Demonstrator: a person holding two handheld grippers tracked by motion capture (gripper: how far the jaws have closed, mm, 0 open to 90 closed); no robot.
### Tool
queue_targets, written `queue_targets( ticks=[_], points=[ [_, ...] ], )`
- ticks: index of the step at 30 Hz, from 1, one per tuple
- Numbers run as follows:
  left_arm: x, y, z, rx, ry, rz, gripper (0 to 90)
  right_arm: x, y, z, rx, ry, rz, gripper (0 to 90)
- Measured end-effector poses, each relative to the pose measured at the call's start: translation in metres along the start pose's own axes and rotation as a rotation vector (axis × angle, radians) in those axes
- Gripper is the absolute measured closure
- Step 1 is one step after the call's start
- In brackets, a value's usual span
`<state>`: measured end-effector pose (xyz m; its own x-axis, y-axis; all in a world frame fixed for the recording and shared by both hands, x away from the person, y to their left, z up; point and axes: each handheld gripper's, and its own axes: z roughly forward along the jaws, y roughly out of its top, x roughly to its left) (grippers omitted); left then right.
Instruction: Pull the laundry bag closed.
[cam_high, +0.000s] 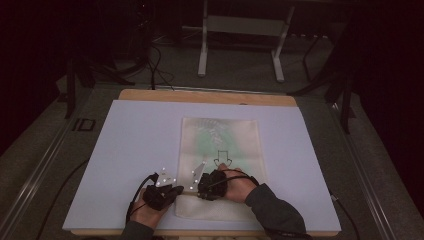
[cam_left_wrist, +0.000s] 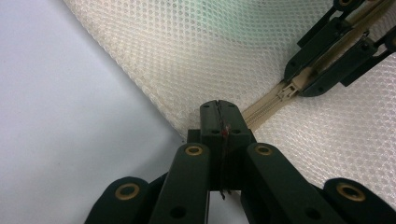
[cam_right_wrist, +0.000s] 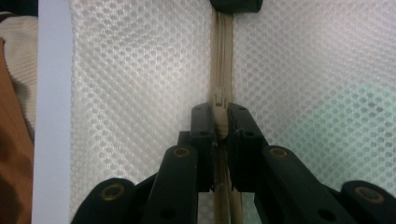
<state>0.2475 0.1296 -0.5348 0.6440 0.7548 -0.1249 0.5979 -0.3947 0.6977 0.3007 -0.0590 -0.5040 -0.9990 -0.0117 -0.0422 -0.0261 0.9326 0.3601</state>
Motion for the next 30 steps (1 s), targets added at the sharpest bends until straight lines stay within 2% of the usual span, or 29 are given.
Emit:
queue_targets(
  ticks=[30],
  points=[
    [0.0001, -0.0003, -0.0001, -0.002, -0.002, 0.001, 89.4, 0.0018, -0.0075, -0.0028, -0.005, 0.001, 0.005, 82.4]
  ],
)
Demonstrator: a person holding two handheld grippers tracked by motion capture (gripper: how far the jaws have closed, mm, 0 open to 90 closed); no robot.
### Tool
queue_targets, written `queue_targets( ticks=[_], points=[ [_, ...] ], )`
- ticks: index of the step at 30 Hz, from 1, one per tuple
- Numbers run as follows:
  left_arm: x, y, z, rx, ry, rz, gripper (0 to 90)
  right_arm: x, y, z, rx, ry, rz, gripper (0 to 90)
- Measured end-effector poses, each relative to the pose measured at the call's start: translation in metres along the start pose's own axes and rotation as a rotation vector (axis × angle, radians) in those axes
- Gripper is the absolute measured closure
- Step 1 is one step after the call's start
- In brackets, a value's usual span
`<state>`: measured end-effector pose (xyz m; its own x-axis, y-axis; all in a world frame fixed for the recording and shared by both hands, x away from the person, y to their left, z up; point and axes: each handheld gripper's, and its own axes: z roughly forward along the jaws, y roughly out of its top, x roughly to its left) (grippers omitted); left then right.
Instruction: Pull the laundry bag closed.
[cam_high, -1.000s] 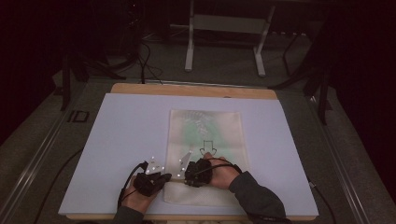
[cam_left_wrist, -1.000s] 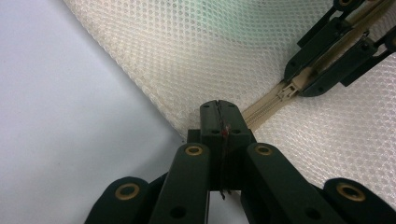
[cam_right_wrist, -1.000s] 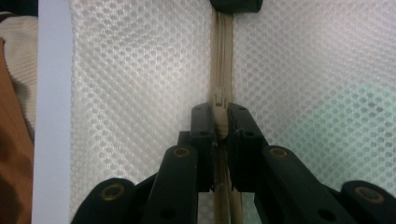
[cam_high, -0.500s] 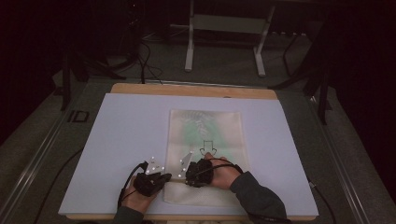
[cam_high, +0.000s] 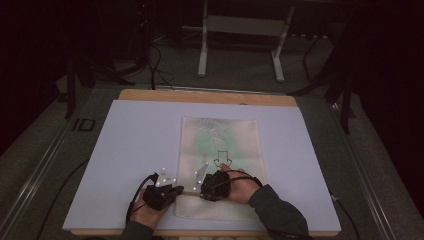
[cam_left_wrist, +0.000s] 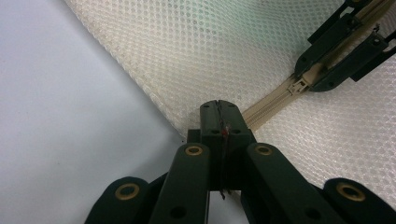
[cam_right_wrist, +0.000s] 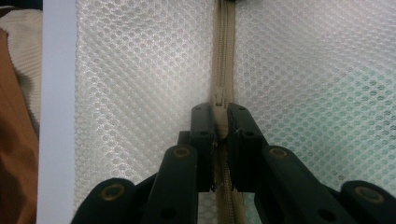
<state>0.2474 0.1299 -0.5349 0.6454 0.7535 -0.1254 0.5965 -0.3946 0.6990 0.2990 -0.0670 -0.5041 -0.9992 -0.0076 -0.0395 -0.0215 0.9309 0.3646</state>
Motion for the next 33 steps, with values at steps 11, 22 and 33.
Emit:
queue_targets(
  ticks=[11, 22, 33],
  points=[
    [0.000, 0.000, 0.000, -0.003, -0.005, -0.003, 89.4, 0.000, -0.008, -0.003, -0.005, 0.002, 0.014, 82.4],
    [0.001, -0.001, 0.000, -0.005, -0.007, -0.003, 89.4, 0.001, -0.010, -0.004, -0.009, 0.002, 0.018, 82.5],
    [0.002, -0.001, 0.000, -0.008, -0.014, -0.008, 89.4, 0.001, -0.016, -0.007, -0.011, 0.004, 0.024, 82.4]
  ],
)
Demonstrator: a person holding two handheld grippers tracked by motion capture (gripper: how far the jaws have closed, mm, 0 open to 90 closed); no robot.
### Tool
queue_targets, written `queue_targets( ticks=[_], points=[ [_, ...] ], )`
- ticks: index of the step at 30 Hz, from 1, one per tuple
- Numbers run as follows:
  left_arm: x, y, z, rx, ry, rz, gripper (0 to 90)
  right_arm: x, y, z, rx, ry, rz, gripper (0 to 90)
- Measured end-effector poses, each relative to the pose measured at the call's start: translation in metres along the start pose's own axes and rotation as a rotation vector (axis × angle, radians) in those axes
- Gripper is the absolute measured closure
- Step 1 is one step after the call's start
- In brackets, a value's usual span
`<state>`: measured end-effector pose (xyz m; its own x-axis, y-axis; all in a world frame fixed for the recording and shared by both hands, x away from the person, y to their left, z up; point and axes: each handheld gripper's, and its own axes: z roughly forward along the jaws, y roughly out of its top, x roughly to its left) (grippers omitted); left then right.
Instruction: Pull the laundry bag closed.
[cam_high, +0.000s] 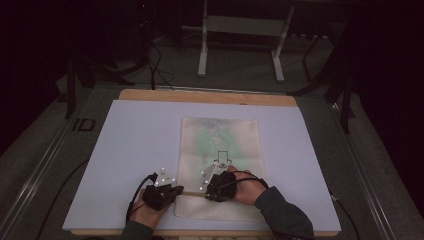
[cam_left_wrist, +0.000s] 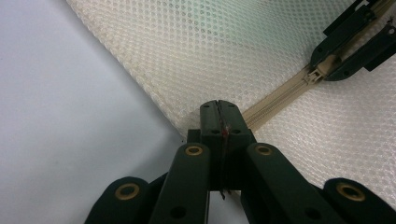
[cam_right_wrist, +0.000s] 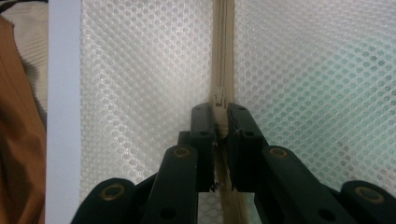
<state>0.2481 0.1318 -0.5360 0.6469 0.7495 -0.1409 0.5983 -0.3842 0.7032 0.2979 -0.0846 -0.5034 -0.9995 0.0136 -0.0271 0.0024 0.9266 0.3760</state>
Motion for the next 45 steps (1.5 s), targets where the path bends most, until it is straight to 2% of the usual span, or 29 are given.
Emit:
queue_targets(
  ticks=[29, 45],
  points=[
    [0.000, 0.000, 0.000, 0.000, -0.003, -0.006, 89.4, 0.001, -0.013, -0.007, 0.012, 0.002, 0.003, 82.4],
    [0.000, 0.000, 0.000, 0.000, -0.002, -0.005, 89.4, 0.000, -0.025, -0.012, 0.010, 0.003, 0.021, 82.4]
  ],
)
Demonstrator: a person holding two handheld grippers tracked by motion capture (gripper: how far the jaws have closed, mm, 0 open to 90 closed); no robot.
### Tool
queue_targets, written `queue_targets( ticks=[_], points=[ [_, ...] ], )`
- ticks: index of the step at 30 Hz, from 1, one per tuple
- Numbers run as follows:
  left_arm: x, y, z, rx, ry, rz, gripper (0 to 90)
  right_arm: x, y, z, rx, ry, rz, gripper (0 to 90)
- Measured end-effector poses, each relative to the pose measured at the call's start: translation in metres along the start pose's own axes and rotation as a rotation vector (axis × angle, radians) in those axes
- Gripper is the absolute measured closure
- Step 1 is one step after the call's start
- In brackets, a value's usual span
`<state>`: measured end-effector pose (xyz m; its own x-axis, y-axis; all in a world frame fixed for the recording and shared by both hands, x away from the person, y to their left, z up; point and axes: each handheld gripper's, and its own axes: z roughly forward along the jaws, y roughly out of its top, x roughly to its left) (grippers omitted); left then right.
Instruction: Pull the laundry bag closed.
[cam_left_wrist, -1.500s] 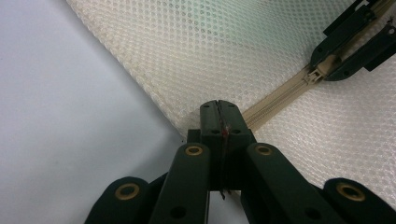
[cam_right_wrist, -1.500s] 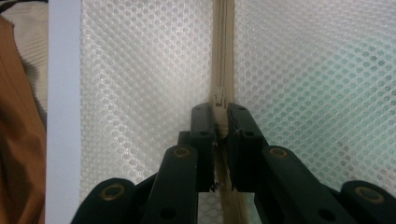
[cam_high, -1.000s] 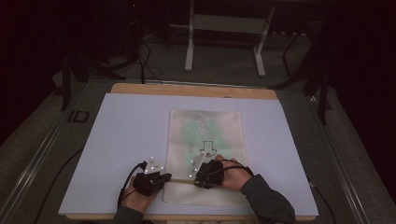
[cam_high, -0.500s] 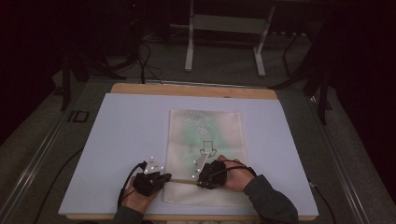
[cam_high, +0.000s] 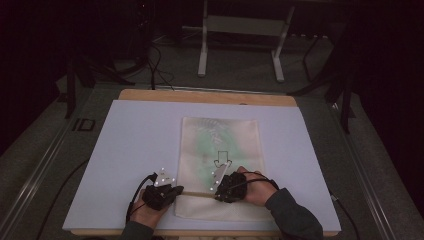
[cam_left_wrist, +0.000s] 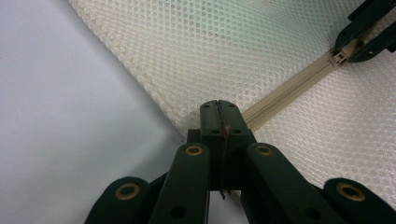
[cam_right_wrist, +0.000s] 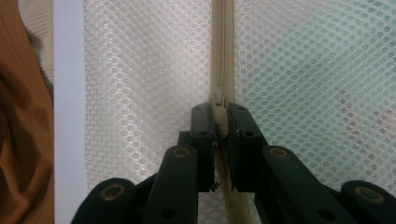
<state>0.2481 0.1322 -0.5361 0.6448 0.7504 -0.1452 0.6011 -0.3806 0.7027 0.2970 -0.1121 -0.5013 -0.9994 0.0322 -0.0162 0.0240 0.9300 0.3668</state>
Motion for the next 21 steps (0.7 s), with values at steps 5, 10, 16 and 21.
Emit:
queue_targets(
  ticks=[5, 10, 16, 21],
  points=[
    [0.000, 0.000, 0.000, -0.001, 0.000, 0.000, 89.4, 0.000, -0.003, -0.001, -0.002, 0.000, 0.002, 82.4],
    [0.000, 0.000, 0.000, 0.000, 0.000, 0.001, 89.4, 0.000, -0.005, -0.002, -0.001, 0.000, 0.006, 82.4],
    [0.000, 0.000, 0.000, 0.000, 0.000, 0.001, 89.4, 0.000, -0.009, -0.004, 0.002, -0.001, 0.012, 82.4],
    [0.000, 0.000, 0.000, 0.000, 0.001, -0.001, 89.4, 0.000, -0.013, -0.006, 0.004, -0.007, 0.015, 82.4]
  ],
)
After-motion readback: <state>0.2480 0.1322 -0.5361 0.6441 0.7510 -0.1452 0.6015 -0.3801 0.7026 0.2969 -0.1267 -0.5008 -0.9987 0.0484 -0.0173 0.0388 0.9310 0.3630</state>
